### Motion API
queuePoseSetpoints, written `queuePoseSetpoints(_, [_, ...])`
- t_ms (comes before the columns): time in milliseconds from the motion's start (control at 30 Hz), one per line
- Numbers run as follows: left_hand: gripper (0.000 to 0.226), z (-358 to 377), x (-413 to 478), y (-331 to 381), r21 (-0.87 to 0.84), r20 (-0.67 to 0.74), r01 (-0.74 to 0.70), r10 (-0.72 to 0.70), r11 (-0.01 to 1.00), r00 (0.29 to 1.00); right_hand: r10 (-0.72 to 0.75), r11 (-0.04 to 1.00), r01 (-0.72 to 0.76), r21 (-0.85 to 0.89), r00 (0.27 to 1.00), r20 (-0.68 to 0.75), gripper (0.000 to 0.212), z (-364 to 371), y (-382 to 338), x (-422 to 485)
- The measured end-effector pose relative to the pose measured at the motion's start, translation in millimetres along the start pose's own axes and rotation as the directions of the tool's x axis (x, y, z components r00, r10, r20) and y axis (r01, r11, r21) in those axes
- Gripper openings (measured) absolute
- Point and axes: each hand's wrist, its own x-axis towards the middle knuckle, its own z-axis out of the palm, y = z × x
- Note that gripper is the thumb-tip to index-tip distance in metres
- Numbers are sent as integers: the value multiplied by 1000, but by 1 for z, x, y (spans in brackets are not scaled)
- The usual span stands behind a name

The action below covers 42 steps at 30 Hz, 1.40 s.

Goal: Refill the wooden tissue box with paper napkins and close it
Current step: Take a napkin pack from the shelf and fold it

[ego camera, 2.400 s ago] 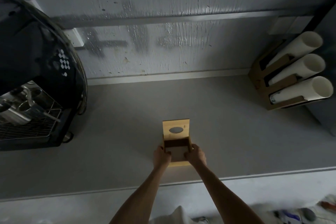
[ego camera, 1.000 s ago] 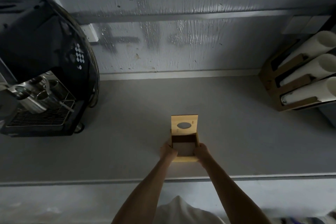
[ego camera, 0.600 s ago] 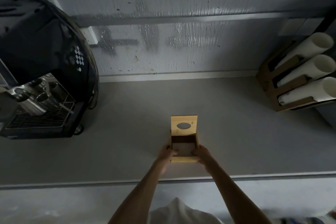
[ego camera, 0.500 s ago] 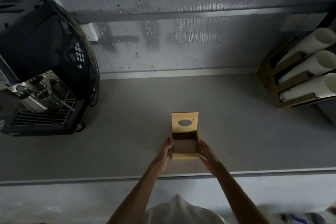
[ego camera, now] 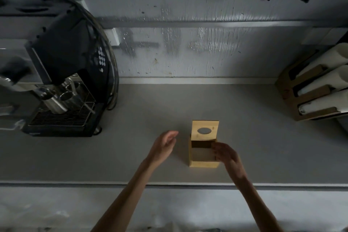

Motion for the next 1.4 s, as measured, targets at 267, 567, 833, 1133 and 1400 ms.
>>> queuePoseSetpoints(267, [28, -129, -7, 99, 561, -95, -366, 497, 743, 863, -455, 516, 497, -698, 849, 268, 28, 80, -106, 36])
queuePoseSetpoints(567, [26, -215, -20, 169, 805, -21, -416, 722, 422, 692, -621, 193, 493, -848, 731, 283, 46, 118, -194, 48])
queuePoseSetpoints(833, [26, -222, -17, 190, 808, -49, -410, 742, 423, 668, -611, 142, 433, -890, 746, 265, 53, 104, -230, 45])
queuePoseSetpoints(1133, [27, -262, -3, 268, 545, -201, -510, 694, 665, 691, -650, 214, 505, -836, 713, 264, 47, 95, -315, 57])
queuePoseSetpoints(1400, [27, -334, 62, 387, -109, -510, -478, 364, 871, 779, -700, 509, 586, -631, 708, 93, 37, 124, -465, 137])
